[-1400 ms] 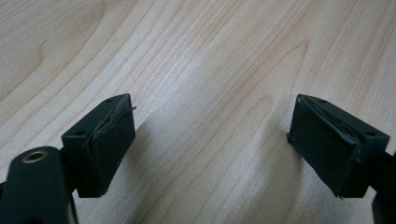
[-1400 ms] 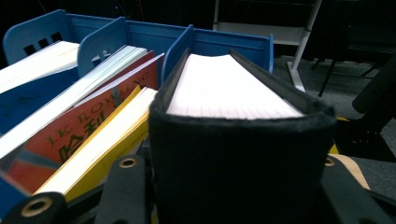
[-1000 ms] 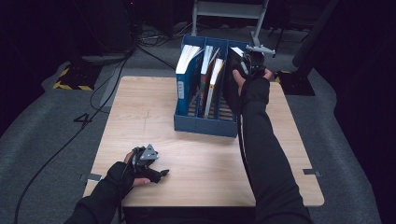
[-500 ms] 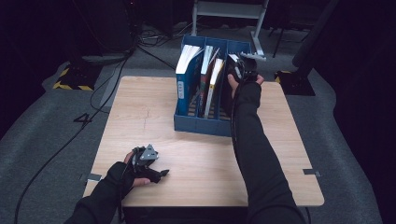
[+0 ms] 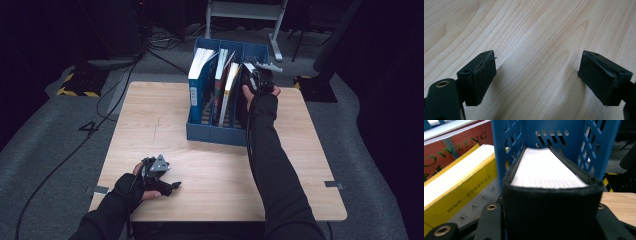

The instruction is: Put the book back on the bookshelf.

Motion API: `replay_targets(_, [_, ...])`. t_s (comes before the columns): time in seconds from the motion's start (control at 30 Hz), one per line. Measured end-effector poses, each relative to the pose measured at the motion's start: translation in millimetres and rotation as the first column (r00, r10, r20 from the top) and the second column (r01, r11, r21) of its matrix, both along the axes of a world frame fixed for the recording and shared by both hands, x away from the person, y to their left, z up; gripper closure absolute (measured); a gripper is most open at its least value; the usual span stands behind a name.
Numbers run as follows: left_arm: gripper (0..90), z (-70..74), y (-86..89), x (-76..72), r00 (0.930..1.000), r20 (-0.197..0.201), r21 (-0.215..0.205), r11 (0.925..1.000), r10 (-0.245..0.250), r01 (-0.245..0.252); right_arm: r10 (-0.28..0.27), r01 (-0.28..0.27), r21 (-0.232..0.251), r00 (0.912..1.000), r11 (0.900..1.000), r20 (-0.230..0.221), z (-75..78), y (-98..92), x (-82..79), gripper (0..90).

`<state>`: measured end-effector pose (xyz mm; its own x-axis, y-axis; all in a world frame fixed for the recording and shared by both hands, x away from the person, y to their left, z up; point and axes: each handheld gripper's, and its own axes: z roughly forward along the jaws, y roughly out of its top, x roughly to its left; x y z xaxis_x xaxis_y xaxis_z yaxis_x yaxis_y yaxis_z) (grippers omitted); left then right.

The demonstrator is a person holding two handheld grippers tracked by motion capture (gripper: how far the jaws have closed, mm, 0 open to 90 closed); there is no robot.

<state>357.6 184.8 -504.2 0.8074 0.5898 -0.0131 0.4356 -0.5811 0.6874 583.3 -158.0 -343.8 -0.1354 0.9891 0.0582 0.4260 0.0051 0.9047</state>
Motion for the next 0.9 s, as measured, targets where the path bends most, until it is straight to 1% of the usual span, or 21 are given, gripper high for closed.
replay_targets(0.03, [14.9,0.0,0.2,-0.4,1.0,0.0,0.0,1.0,0.001,-0.001,0.0,0.0,0.004,1.0,1.0,-0.002,-0.3,-0.8,-0.7,52.0])
replay_targets(0.13, [14.9,0.1,0.5,-0.7,1.0,0.001,0.002,1.0,-0.001,0.001,0.005,-0.005,-0.003,1.0,1.0,-0.005,-0.9,0.5,-4.2,51.6])
replay_targets(0.4, [14.9,0.1,0.5,-1.2,1.0,0.0,0.002,1.0,0.003,-0.003,0.026,-0.027,-0.04,0.9995,0.999,-0.019,-3.0,1.3,-16.4,51.0])
replay_targets(0.43, [14.8,0.1,0.5,-1.3,1.0,0.0,0.002,1.0,0.003,-0.003,0.032,-0.033,-0.051,0.9992,0.998,-0.026,-4.7,1.4,-20.9,50.8])
replay_targets(0.47, [14.8,0.1,0.5,-1.3,1.0,0.0,0.002,1.0,0.003,-0.003,0.032,-0.033,-0.051,0.9992,0.998,-0.026,-4.7,1.4,-20.9,50.8])
replay_targets(0.6, [14.8,0.0,0.4,-1.3,1.0,0.001,0.001,1.0,0.004,-0.004,0.048,-0.051,-0.069,0.998,0.996,-0.042,-11.6,1.5,-32.0,50.1])
replay_targets(0.67, [14.8,0.0,0.4,-1.4,1.0,0.0,0.001,1.0,0.005,-0.005,0.053,-0.057,-0.088,0.9978,0.995,-0.04,-14.0,1.7,-37.5,49.8])
replay_targets(0.7, [14.8,0.0,0.4,-1.4,1.0,0.001,0.001,1.0,0.005,-0.005,0.053,-0.058,-0.092,0.9973,0.994,-0.051,-14.4,2.4,-40.4,49.6])
replay_targets(0.77, [14.8,0.0,0.4,-1.4,1.0,0.001,0.001,1.0,0.005,-0.005,0.063,-0.068,-0.094,0.9964,0.993,-0.058,-15.2,2.1,-46.3,49.0])
replay_targets(0.9, [14.8,-0.1,0.2,-1.6,1.0,0.001,-0.001,1.0,0.008,-0.008,0.082,-0.088,-0.097,0.9945,0.991,-0.066,-14.4,-0.9,-51.7,48.5])
